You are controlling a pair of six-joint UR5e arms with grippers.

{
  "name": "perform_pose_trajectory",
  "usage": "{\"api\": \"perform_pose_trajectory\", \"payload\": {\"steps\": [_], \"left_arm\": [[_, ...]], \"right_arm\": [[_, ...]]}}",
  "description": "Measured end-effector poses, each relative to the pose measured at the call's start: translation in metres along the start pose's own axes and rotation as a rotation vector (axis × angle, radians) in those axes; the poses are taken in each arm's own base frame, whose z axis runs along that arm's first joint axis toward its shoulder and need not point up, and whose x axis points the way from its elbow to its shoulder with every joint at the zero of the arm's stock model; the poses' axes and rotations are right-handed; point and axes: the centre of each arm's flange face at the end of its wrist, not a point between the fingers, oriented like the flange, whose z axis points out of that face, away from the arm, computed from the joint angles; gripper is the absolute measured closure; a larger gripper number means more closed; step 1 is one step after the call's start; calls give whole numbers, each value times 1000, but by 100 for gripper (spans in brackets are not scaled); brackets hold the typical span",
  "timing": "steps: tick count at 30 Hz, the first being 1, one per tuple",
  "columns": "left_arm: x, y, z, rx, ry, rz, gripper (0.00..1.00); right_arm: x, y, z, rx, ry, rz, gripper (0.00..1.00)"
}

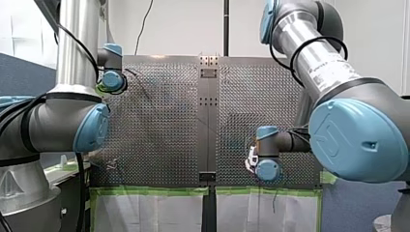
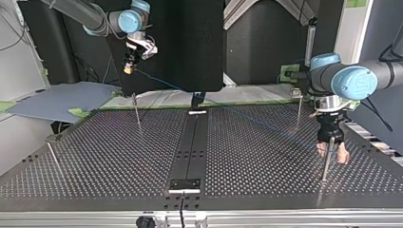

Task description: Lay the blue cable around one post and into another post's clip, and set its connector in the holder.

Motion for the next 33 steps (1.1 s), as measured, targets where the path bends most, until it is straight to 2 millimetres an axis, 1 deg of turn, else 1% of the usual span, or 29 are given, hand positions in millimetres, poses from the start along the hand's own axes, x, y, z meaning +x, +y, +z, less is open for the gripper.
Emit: {"api": "perform_pose_trajectory", "payload": {"steps": [2, 5, 12, 15, 22, 29, 33], "left_arm": [[0, 0, 0, 0, 0, 1, 0], [0, 0, 0, 0, 0, 1, 0], [1, -1, 0, 5, 2, 1, 0], [1, -1, 0, 7, 3, 1, 0], [2, -4, -1, 19, 12, 1, 0], [4, -7, -1, 30, 18, -6, 0], [4, -7, -2, 29, 18, -11, 0]], "right_arm": [[-10, 14, -2, -4, -16, -10, 100], [-17, 30, -4, -6, -29, -19, 100], [-23, 65, -10, -5, -39, -65, 100], [-20, 74, -5, -1, -25, -81, 100], [-1, 87, 33, 12, 47, -72, 100], [20, 106, 77, 16, 72, -72, 100], [28, 120, 92, 18, 86, -68, 100]]}}
